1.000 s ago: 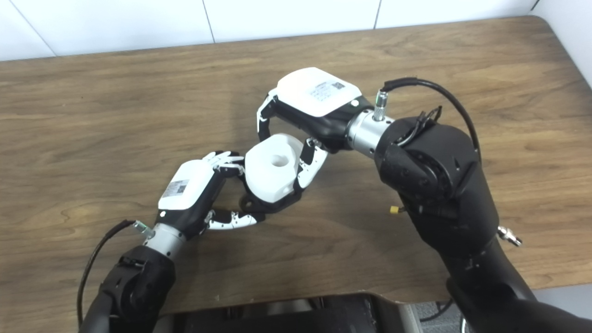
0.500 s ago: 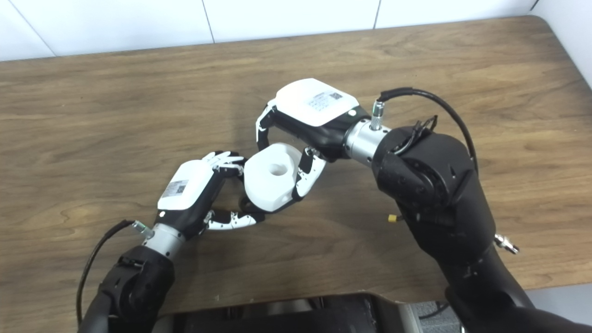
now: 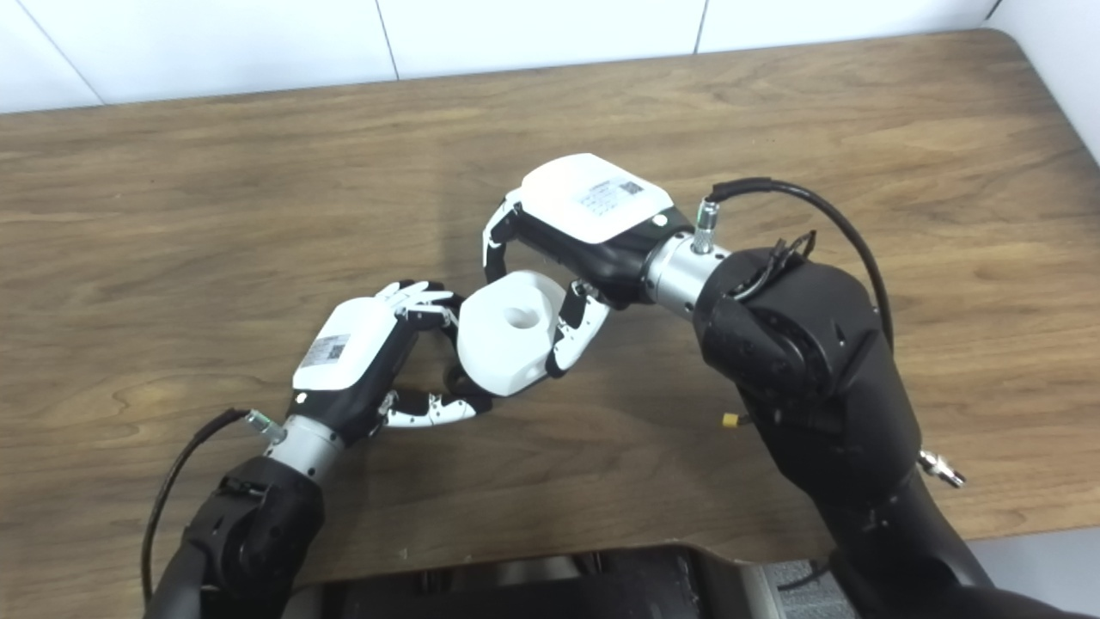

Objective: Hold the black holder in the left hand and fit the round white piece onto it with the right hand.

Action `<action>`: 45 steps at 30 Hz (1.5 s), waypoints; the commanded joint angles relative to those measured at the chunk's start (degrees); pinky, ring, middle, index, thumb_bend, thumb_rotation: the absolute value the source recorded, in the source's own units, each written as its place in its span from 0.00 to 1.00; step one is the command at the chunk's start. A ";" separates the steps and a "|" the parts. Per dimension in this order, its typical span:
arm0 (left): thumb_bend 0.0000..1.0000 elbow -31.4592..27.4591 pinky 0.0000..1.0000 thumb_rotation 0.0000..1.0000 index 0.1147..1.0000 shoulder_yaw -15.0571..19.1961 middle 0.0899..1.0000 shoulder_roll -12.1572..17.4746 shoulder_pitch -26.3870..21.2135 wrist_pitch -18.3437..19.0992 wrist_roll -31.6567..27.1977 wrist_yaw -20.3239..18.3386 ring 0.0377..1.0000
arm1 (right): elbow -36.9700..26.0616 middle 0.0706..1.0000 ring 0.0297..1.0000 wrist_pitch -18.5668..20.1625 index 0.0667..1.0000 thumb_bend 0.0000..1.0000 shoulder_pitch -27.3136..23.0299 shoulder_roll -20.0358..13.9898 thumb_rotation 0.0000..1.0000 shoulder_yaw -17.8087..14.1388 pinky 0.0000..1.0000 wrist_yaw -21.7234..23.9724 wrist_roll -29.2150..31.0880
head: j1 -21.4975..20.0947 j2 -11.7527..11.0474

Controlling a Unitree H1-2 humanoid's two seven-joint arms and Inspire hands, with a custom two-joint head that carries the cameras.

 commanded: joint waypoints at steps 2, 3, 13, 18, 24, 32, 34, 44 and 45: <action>0.52 -0.14 0.94 0.05 0.42 -0.44 0.79 0.63 0.72 0.58 0.11 -2.06 0.88 | -0.40 0.75 0.86 -1.73 0.45 0.53 -0.84 0.49 0.14 -0.15 0.74 -2.29 -0.76 | -0.06 0.08; 0.52 -0.29 0.93 0.05 0.42 -0.45 0.79 0.62 0.72 0.68 0.19 -2.18 0.88 | -0.39 0.75 0.86 -1.90 0.45 0.53 -0.83 0.53 0.14 -0.14 0.74 -2.28 -0.76 | -0.30 0.27; 0.52 -0.43 0.94 0.05 0.42 -0.51 0.79 0.39 0.71 0.95 0.35 -2.49 0.88 | -0.37 0.75 0.86 -2.68 0.45 0.53 -0.19 1.20 0.14 0.34 0.75 -2.42 -1.48 | -0.20 0.36; 0.52 -0.41 0.94 0.05 0.42 -0.55 0.79 0.31 0.66 0.87 0.40 -2.41 0.88 | -0.23 0.75 0.85 -3.90 0.45 0.53 0.27 1.54 0.14 0.90 0.75 -3.17 -2.13 | -0.23 0.43; 0.52 -0.41 0.93 0.05 0.42 -0.62 0.79 0.25 0.59 0.87 0.72 -2.37 0.88 | 0.11 0.75 0.86 -5.75 0.45 0.53 0.45 1.95 0.14 1.93 0.76 -3.62 -3.31 | -0.22 0.62; 0.52 -0.59 0.93 0.05 0.42 -0.68 0.79 0.11 0.54 1.07 0.82 -2.68 0.88 | 0.45 0.75 0.86 -7.11 0.45 0.53 0.77 2.48 0.14 2.19 0.75 -3.55 -3.97 | -0.07 0.51; 0.52 -0.59 0.93 0.05 0.42 -0.70 0.79 0.04 0.52 1.28 0.91 -2.82 0.88 | 0.49 0.75 0.86 -7.27 0.45 0.53 0.83 2.54 0.14 2.15 0.75 -3.43 -4.08 | -0.08 0.56; 0.52 -0.37 0.93 0.05 0.42 -0.93 0.79 -0.15 0.41 1.19 1.21 -2.51 0.88 | 0.47 0.75 0.86 -7.24 0.45 0.53 0.67 2.72 0.15 1.71 0.76 -2.41 -4.67 | -0.10 0.30; 0.52 -0.23 0.93 0.05 0.42 -0.90 0.79 -0.17 0.40 1.04 1.07 -2.32 0.88 | 0.43 0.75 0.86 -7.28 0.45 0.53 0.53 2.58 0.15 1.68 0.76 -2.20 -4.69 | -0.04 0.29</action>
